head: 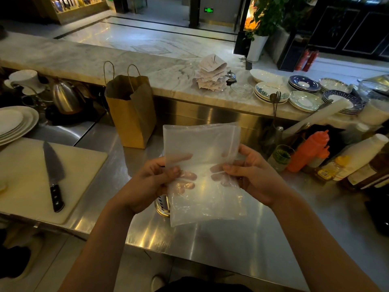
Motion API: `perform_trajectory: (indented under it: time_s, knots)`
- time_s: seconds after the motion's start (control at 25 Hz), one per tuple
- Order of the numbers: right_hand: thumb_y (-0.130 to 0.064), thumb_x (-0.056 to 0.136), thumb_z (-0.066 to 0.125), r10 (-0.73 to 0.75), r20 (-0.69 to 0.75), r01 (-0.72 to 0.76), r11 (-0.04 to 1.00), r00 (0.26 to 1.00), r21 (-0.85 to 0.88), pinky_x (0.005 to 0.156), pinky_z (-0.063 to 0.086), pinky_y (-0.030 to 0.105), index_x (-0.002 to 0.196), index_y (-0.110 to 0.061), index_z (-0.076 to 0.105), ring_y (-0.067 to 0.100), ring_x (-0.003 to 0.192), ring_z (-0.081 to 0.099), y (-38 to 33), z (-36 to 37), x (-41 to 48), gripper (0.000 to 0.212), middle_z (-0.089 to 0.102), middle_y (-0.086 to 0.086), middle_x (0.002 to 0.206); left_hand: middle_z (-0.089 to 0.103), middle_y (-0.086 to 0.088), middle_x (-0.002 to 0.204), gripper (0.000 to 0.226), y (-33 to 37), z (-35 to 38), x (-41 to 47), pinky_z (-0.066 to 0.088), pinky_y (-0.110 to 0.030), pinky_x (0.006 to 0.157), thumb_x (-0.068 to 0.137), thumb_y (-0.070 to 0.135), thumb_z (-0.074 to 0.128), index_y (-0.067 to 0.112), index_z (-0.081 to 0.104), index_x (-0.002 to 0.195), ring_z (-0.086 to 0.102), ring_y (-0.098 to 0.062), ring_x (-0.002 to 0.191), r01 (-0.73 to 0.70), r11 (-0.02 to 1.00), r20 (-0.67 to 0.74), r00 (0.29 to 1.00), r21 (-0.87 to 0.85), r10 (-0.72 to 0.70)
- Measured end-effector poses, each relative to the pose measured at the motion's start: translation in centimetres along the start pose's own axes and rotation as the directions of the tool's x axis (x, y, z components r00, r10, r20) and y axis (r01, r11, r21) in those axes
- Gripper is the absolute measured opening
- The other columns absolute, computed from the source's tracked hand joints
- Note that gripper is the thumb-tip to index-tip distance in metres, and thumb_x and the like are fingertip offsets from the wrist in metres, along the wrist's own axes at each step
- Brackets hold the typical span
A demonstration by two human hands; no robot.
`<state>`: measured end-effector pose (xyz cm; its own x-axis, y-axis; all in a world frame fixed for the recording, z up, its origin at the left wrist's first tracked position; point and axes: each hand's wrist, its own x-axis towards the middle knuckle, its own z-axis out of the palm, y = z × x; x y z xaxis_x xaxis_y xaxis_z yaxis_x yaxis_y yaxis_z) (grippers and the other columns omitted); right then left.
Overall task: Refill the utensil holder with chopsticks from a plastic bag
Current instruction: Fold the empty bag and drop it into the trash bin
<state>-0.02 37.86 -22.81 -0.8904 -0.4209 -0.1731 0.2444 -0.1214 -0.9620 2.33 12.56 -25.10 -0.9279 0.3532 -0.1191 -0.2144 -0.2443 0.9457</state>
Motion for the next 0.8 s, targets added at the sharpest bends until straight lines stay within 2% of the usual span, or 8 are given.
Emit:
perform_trajectory:
  time_s: [0.08, 0.16, 0.24, 0.4, 0.52, 0.6, 0.68, 0.8]
  knots:
    - [0.002, 0.084, 0.059, -0.028, 0.002, 0.028, 1.0, 1.0, 0.008, 0.071, 0.06, 0.036, 0.101, -0.013, 0.068, 0.033, 0.09, 0.07, -0.2, -0.1, 0.0, 0.024, 0.072, 0.014, 0.096, 0.074, -0.011, 0.105, 0.029, 0.0, 0.0, -0.2, 0.06, -0.037, 0.08, 0.084, 0.014, 0.056, 0.022, 0.077, 0.101, 0.072, -0.026, 0.096, -0.006, 1.0, 0.008, 1.0, -0.01, 0.006]
    - [0.014, 0.085, 0.047, -0.05, -0.022, 0.048, 0.996, 0.998, -0.07, 0.06, 0.056, 0.028, 0.075, -0.01, 0.068, 0.03, 0.082, 0.063, -0.3, -0.1, 0.0, 0.034, 0.067, 0.011, 0.085, 0.076, -0.004, 0.098, 0.033, 0.3, 0.0, -0.3, 0.061, -0.031, 0.073, 0.086, 0.006, 0.052, 0.023, 0.08, 0.086, 0.073, -0.021, 0.091, -0.031, 0.997, -0.023, 0.999, 0.068, 0.033]
    - [0.021, 0.083, 0.039, -0.058, -0.038, 0.052, 0.986, 0.998, -0.157, 0.058, 0.053, 0.025, 0.066, -0.005, 0.062, 0.023, 0.076, 0.062, -0.4, 0.0, 0.0, 0.038, 0.064, 0.006, 0.076, 0.076, -0.003, 0.095, 0.045, 0.6, 0.0, -0.3, 0.06, -0.028, 0.069, 0.09, -0.004, 0.045, 0.022, 0.08, 0.076, 0.072, -0.021, 0.089, -0.027, 0.993, -0.034, 0.999, 0.115, 0.031]
    - [0.026, 0.079, 0.037, -0.148, -0.073, 0.113, 0.927, 0.986, -0.359, 0.057, 0.052, 0.019, 0.062, -0.002, 0.057, 0.012, 0.071, 0.066, -0.8, 0.3, -0.1, 0.039, 0.066, -0.002, 0.072, 0.074, -0.001, 0.095, 0.051, 0.9, 0.2, -0.2, 0.058, -0.027, 0.064, 0.099, 0.005, 0.034, 0.02, 0.079, 0.082, 0.071, -0.017, 0.086, -0.018, 0.999, -0.068, 0.997, 0.049, 0.021]
    - [0.027, 0.078, 0.04, -0.233, -0.114, 0.154, 0.869, 0.966, -0.469, 0.068, 0.058, 0.023, 0.058, -0.009, 0.059, 0.01, 0.09, 0.069, -0.9, 0.4, 0.1, 0.045, 0.071, 0.005, 0.091, 0.067, -0.011, 0.115, 0.041, 0.7, 0.7, 0.1, 0.057, -0.038, 0.071, 0.09, 0.035, 0.04, 0.021, 0.065, 0.119, 0.068, -0.028, 0.1, 0.015, 0.997, -0.115, 0.993, -0.077, -0.024]
    - [0.026, 0.078, 0.043, -0.298, -0.115, 0.19, 0.817, 0.948, -0.545, 0.074, 0.059, 0.026, 0.057, -0.016, 0.061, 0.016, 0.096, 0.067, -0.8, 0.4, 0.3, 0.05, 0.071, 0.009, 0.097, 0.06, -0.008, 0.124, 0.052, 0.1, 1.2, 0.2, 0.058, -0.043, 0.076, 0.08, 0.039, 0.054, 0.031, 0.052, 0.132, 0.064, -0.03, 0.107, 0.055, 0.998, -0.145, 0.988, -0.009, -0.056]
    - [0.024, 0.077, 0.044, -0.342, -0.091, 0.232, 0.786, 0.935, -0.572, 0.078, 0.06, 0.033, 0.059, -0.015, 0.062, 0.021, 0.096, 0.067, -0.7, 0.6, 0.5, 0.047, 0.072, 0.01, 0.098, 0.063, -0.008, 0.121, 0.057, -0.5, 1.8, 0.2, 0.059, -0.043, 0.079, 0.073, 0.03, 0.072, 0.032, 0.054, 0.128, 0.065, -0.03, 0.108, 0.074, 0.997, -0.144, 0.987, 0.031, -0.069]
    - [0.016, 0.086, 0.045, -0.311, -0.112, 0.247, 0.889, 0.944, -0.385, 0.081, 0.059, 0.041, 0.078, -0.011, 0.066, 0.025, 0.1, 0.066, -0.4, 1.2, 0.4, 0.035, 0.07, 0.009, 0.104, 0.074, -0.004, 0.103, 0.043, -0.6, 2.1, -0.1, 0.059, -0.034, 0.074, 0.075, 0.015, 0.077, 0.022, 0.061, 0.114, 0.071, -0.023, 0.098, 0.026, 0.999, -0.154, 0.988, 0.026, -0.021]
